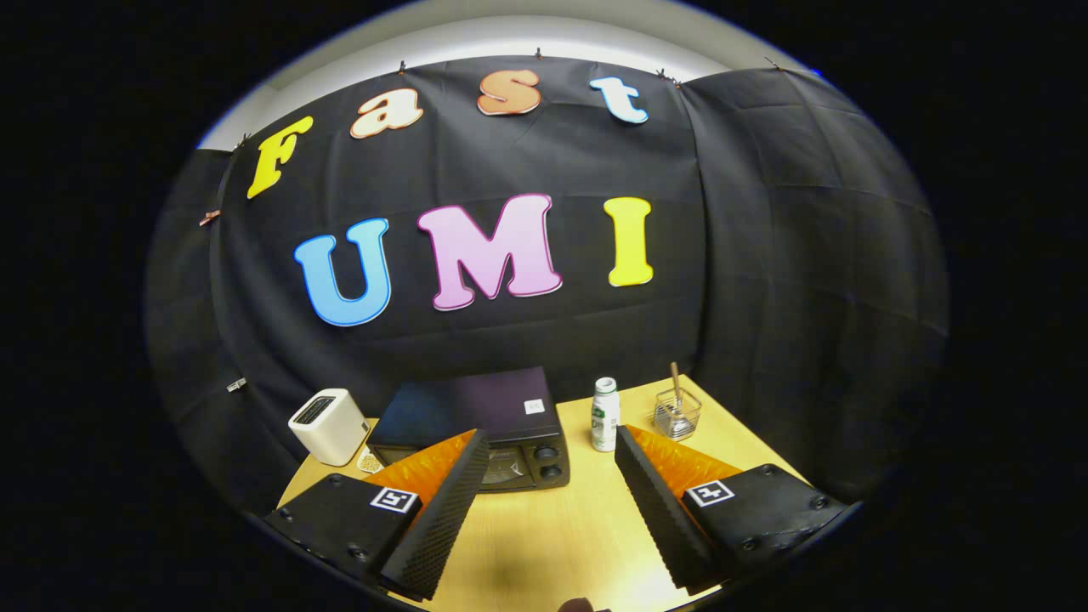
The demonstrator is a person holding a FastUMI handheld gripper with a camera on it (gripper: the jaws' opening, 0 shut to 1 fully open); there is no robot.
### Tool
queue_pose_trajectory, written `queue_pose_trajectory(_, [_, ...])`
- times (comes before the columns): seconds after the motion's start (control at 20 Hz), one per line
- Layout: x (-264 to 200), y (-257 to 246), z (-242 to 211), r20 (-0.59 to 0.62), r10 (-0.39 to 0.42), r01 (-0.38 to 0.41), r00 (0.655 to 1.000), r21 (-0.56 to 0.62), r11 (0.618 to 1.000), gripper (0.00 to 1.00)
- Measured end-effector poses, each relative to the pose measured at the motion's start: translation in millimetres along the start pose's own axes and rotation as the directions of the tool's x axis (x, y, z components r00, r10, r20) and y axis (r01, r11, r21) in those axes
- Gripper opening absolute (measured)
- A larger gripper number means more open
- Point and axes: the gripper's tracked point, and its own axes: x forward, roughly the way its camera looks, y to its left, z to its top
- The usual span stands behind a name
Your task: Open the toaster oven, put the food inside, and close the toaster oven door.
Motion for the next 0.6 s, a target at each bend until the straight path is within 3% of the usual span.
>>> queue_pose_trajectory(0.4, [-51.8,-92.9,39.1,0.134,-0.149,0.149,0.980,0.016,0.989,0.98])
queue_pose_trajectory(0.6, [-64.6,-118.2,47.5,0.174,-0.192,0.187,0.966,0.041,0.981,0.98])
